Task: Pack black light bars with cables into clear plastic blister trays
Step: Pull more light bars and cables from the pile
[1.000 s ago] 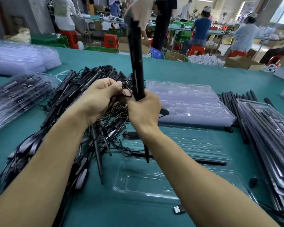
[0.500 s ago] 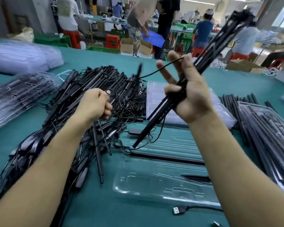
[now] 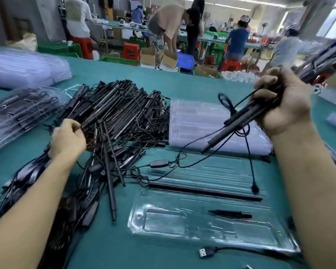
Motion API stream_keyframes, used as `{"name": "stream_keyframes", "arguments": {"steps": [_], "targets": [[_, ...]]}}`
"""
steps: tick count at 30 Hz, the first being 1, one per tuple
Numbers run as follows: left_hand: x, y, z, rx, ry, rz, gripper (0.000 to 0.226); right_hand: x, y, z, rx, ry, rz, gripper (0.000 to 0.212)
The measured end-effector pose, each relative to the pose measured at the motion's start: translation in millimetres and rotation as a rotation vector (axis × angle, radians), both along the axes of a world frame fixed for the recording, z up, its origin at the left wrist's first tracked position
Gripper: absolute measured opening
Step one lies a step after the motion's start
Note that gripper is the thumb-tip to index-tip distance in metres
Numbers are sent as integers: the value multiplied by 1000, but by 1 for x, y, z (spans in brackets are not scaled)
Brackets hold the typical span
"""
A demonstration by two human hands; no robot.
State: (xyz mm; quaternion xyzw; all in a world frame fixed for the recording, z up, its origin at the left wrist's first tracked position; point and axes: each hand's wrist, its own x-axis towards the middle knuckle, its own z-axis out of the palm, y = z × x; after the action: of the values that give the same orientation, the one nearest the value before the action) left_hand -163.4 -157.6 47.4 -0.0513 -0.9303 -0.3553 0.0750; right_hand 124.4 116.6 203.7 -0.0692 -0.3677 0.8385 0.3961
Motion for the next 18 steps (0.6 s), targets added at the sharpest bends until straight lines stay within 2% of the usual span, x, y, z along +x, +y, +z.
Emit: {"name": "stream_keyframes", "arguments": {"steps": [1,3,5,6,8,10,12,13,17,18], "targets": [[3,1,-1,-92,44,-62,24,-2,1,-3,-71,24,4,29],[21,8,3,-264,302,-169,37,-1,-1,-8,-88,-30,4,29],[47,20,13,-297,555,-343,42,1,-1,-9,-55,-64,23,28],[61,26,17,-280,626,-509,42,3,0,-9,-38,-68,32,27],[88,41,15,-224,541,-903,36,8,3,-2,2,-67,46,23],[115,55,5,-310,360,-1116,37,13,6,3,42,-74,54,20],[130,70,-11,-479,328,-1116,51,16,6,5,73,-96,73,19],[134,75,-17,-531,336,-1083,51,17,6,5,101,-120,75,19],[133,84,-29,-579,418,-968,41,21,3,2,186,-207,120,20],[132,84,-30,-534,413,-973,37,22,2,1,208,-232,149,20]]}}
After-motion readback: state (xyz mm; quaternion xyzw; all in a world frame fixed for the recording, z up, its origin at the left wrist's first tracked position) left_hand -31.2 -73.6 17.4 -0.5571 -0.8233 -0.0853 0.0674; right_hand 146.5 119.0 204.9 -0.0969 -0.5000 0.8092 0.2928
